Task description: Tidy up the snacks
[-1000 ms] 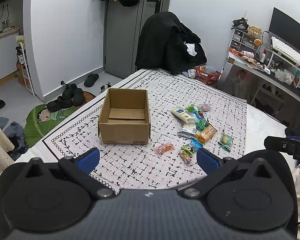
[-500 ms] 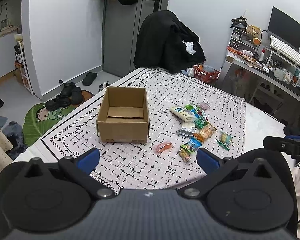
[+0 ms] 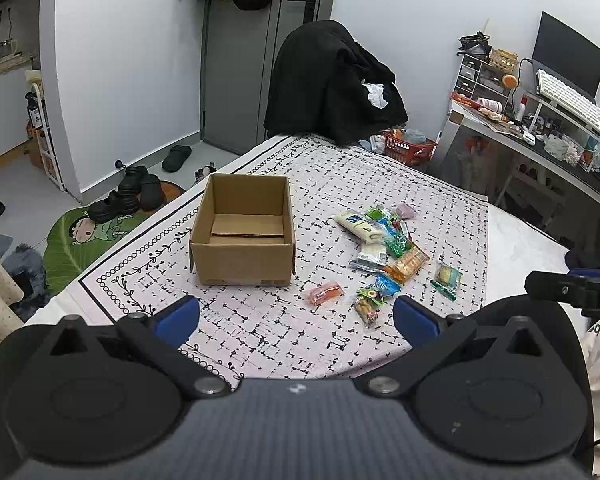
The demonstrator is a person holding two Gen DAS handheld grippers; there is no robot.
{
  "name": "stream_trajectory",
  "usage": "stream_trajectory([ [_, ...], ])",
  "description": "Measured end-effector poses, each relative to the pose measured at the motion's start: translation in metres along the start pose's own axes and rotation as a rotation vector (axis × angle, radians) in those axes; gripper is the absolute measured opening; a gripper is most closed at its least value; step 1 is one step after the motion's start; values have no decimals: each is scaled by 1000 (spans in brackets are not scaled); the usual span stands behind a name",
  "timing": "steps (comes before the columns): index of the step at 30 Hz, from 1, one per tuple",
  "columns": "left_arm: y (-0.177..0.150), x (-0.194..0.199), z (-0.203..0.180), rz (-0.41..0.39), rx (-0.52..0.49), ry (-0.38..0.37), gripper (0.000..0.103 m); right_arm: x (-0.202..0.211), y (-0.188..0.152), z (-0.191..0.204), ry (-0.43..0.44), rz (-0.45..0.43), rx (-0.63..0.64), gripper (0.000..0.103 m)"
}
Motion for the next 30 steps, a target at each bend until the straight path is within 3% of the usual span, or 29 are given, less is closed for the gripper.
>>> stream_trajectory([
  [30,5,0,8,12,10,6,103,-1,10,-1,-3,2,4,103],
])
Point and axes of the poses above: each gripper's, at about its wrist camera, not at the fingertips, and x roughly against the way its jaws point, z to its left, y to its top, the point moved 2 cm from there along -x, roughly the way its jaws point, and after that the axes turned 10 degrees about -y, right-handed, at the moved point
